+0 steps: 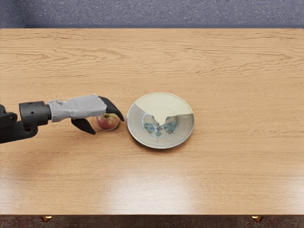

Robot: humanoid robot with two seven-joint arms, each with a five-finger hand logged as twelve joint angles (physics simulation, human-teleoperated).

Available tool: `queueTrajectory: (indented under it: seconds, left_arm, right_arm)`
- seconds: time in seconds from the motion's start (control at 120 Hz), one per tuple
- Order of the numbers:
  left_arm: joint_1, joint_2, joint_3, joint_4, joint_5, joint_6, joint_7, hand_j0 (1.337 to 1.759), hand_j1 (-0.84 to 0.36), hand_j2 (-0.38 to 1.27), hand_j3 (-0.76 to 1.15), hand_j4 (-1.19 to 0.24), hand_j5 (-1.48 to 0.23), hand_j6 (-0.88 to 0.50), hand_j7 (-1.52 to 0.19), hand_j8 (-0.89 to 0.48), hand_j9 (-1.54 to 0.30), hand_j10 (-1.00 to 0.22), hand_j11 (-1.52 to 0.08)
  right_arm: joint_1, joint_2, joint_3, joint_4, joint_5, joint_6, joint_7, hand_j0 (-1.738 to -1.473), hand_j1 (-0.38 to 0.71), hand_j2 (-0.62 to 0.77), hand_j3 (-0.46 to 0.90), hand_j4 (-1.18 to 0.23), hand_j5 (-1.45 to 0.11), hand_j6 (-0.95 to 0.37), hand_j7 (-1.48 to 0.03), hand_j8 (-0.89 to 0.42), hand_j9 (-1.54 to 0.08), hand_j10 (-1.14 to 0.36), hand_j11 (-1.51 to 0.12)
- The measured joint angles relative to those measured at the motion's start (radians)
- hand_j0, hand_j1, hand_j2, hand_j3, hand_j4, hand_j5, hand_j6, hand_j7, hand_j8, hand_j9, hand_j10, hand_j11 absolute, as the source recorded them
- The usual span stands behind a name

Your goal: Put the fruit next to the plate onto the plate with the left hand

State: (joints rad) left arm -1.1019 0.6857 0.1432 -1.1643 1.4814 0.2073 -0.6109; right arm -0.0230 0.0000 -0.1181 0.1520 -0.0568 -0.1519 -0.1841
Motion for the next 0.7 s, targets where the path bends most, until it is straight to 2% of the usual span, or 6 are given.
queueTrajectory:
  seconds: [0.108, 0.192, 0.392, 0.458, 0.592, 0.7]
  left_arm:
    - [0.0, 0.0, 0.003, 0.011, 0.0, 0.001, 0.0, 1.658, -0.1, 0.08, 0.0, -0.4, -0.49, -0.4, -0.49, -0.32, -0.49, -0.29, -0.5]
    - [-0.008, -0.004, 0.004, 0.014, 0.0, 0.0, 0.0, 1.658, -0.11, 0.09, 0.0, -0.4, -0.5, -0.4, -0.5, -0.35, -0.5, -0.35, -0.51]
    - [-0.001, -0.041, 0.005, 0.045, -0.001, 0.0, 0.0, 1.658, -0.12, 0.09, 0.0, -0.41, -0.51, -0.41, -0.51, -0.4, -0.51, -0.38, -0.51]
    - [-0.008, -0.041, 0.015, 0.058, -0.001, 0.001, 0.0, 1.658, -0.12, 0.09, 0.0, -0.41, -0.51, -0.41, -0.51, -0.37, -0.52, -0.39, -0.52]
    - [-0.006, -0.04, 0.028, 0.076, -0.005, 0.006, 0.0, 1.658, -0.12, 0.1, 0.0, -0.47, -0.48, -0.38, -0.5, -0.31, -0.52, -0.33, -0.53]
    - [-0.007, -0.04, 0.033, 0.083, -0.006, 0.008, 0.0, 1.658, -0.13, 0.11, 0.0, -0.51, -0.48, -0.35, -0.5, -0.29, -0.53, -0.35, -0.55]
  right_arm:
    - [0.0, 0.0, 0.0, 0.0, 0.0, 0.0, 0.0, -1.658, -0.35, 0.0, 0.0, 0.0, 0.0, 0.0, 0.0, 0.0, 0.0, 0.0, 0.0]
    - [0.0, 0.0, 0.0, 0.001, 0.0, 0.0, 0.0, -1.658, -0.35, 0.0, 0.0, 0.0, 0.0, 0.0, 0.0, 0.0, 0.0, 0.0, 0.0]
    - [0.0, 0.0, 0.0, 0.001, 0.0, 0.0, 0.0, -1.658, -0.35, 0.0, 0.0, 0.0, 0.0, 0.0, 0.0, 0.0, 0.0, 0.0, 0.0]
    - [0.0, 0.0, 0.0, 0.001, 0.0, 0.0, 0.0, -1.658, -0.35, 0.0, 0.0, 0.0, 0.0, 0.0, 0.0, 0.0, 0.0, 0.0, 0.0]
    - [0.0, 0.0, 0.0, 0.001, 0.0, 0.0, 0.0, -1.658, -0.35, 0.0, 0.0, 0.0, 0.0, 0.0, 0.0, 0.0, 0.0, 0.0, 0.0]
    - [0.0, 0.0, 0.0, 0.001, 0.0, 0.0, 0.0, -1.658, -0.35, 0.0, 0.0, 0.0, 0.0, 0.0, 0.0, 0.0, 0.0, 0.0, 0.0]
